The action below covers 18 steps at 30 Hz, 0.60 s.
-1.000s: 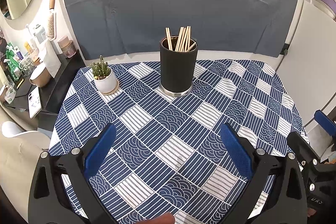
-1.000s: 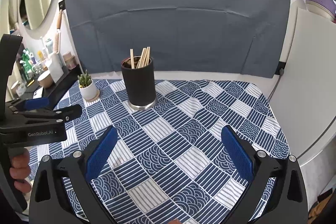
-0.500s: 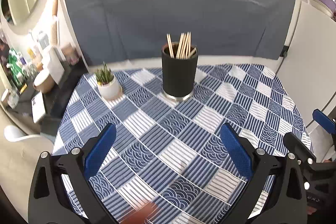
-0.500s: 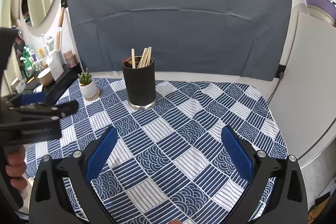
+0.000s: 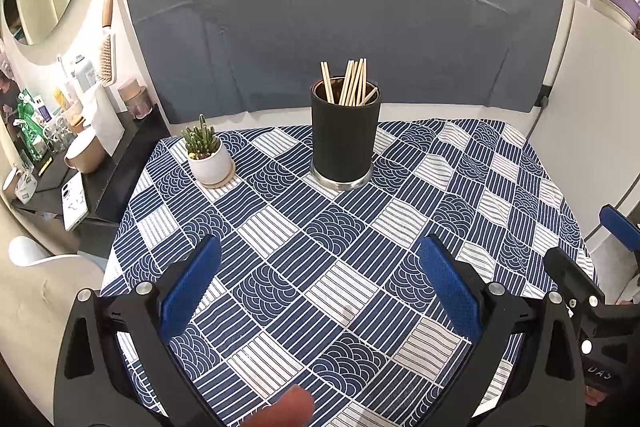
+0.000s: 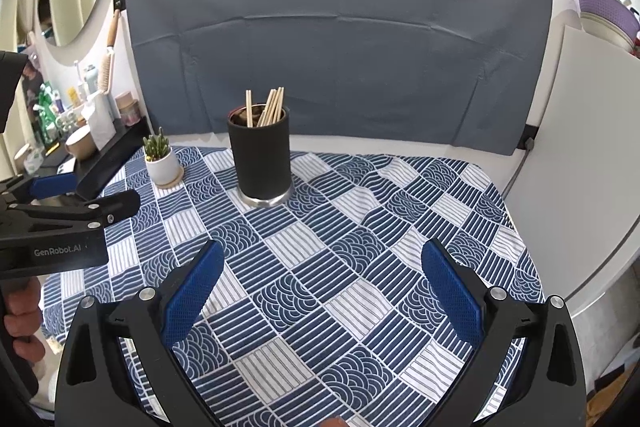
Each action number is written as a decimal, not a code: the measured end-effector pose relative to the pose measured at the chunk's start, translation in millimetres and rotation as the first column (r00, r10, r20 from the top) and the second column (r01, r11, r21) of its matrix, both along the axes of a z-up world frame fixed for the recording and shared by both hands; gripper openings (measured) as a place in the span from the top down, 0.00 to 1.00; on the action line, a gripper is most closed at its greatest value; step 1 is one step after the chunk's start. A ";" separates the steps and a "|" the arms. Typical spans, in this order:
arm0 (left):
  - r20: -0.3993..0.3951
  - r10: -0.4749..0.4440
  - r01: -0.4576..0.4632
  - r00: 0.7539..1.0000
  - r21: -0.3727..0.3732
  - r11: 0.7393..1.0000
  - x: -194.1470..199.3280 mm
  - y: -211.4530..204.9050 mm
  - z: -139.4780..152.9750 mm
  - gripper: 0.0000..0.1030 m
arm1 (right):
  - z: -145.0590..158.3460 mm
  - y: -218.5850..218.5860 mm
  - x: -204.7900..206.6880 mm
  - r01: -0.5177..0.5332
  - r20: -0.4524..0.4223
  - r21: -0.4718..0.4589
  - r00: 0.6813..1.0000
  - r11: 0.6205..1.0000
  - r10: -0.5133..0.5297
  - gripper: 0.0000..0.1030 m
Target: Organize utensils
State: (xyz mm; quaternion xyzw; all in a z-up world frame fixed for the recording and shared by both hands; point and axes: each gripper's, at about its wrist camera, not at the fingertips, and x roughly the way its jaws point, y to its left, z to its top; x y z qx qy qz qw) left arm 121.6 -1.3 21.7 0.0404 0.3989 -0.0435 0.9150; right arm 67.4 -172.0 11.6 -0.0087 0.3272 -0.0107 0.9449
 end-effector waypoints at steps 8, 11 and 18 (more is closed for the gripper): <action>-0.020 0.005 -0.005 1.000 -0.006 1.000 0.3 1.5 -4.4 0.06 | -1.7 3.3 1.2 0.004 -0.013 -0.006 1.000 1.000 -0.004 0.08; -0.015 -0.007 0.007 1.000 0.006 1.000 -2.1 -0.5 -4.2 0.06 | -2.8 2.5 0.2 0.003 -0.017 -0.003 1.000 1.000 -0.003 0.08; -0.012 -0.027 0.028 1.000 0.030 0.999 -2.8 -5.4 -4.1 0.06 | -2.1 -1.5 2.4 0.017 -0.016 0.023 1.000 1.000 -0.016 0.08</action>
